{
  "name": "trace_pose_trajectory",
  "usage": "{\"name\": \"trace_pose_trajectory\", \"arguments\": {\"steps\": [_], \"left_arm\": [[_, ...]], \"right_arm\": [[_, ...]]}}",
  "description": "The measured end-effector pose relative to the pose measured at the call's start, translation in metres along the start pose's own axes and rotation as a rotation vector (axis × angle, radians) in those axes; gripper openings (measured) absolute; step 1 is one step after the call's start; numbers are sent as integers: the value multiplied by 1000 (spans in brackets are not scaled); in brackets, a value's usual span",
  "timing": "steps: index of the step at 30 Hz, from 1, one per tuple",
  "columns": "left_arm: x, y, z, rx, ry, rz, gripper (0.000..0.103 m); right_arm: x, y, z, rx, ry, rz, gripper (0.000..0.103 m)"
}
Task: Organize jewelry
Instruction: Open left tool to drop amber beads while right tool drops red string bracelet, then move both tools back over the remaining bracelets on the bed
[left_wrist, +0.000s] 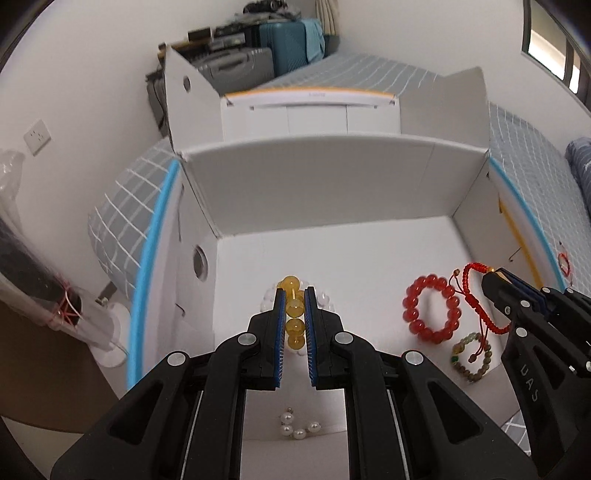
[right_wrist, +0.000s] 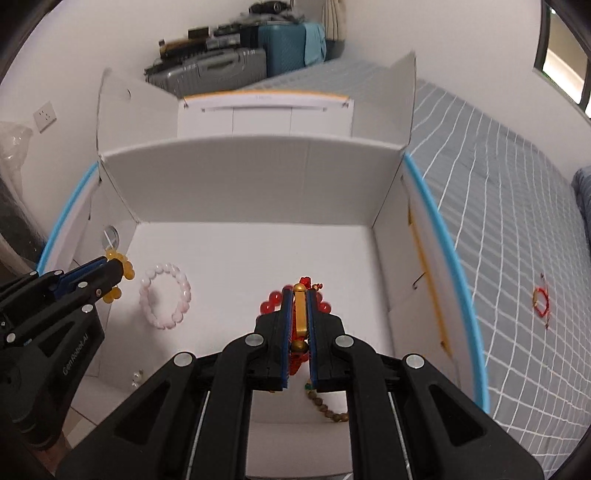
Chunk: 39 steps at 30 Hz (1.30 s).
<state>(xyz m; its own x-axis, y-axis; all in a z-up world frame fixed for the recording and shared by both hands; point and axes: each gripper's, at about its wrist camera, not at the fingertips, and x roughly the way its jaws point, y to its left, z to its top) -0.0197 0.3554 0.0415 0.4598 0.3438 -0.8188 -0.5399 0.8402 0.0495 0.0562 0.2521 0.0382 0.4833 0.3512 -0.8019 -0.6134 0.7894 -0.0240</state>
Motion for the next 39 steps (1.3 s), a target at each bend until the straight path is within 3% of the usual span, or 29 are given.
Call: {"name": "trace_pose_trajectory", "arguments": {"steps": [13, 15, 17, 20, 23, 28, 31, 39], "left_arm": [[9, 4, 2, -2, 39, 11, 12], [6, 4, 2, -3, 37, 6, 14], [2, 6, 2, -14, 30, 8, 37], [-5, 10, 3, -35, 2, 12, 54], [-12, 14, 5, -54, -17, 8, 69], [-23, 15, 6, -67, -49, 10, 87], [-29, 14, 7, -68, -71, 16, 94], [-40, 9, 7, -67, -116, 46, 97]], "right_arm": [[13, 9, -3, -27, 47, -4, 8], [10, 9, -3, -25, 39, -7, 21], [5, 8, -3, -15, 27, 9, 50], [-7, 4, -1, 3, -4, 18, 70], [-20, -1, 1, 13, -34, 12, 82], [-37, -12, 5, 32, -79, 8, 95], [-42, -16, 5, 37, -94, 3, 95], [-53, -27, -1, 43, -121, 2, 95]]}}
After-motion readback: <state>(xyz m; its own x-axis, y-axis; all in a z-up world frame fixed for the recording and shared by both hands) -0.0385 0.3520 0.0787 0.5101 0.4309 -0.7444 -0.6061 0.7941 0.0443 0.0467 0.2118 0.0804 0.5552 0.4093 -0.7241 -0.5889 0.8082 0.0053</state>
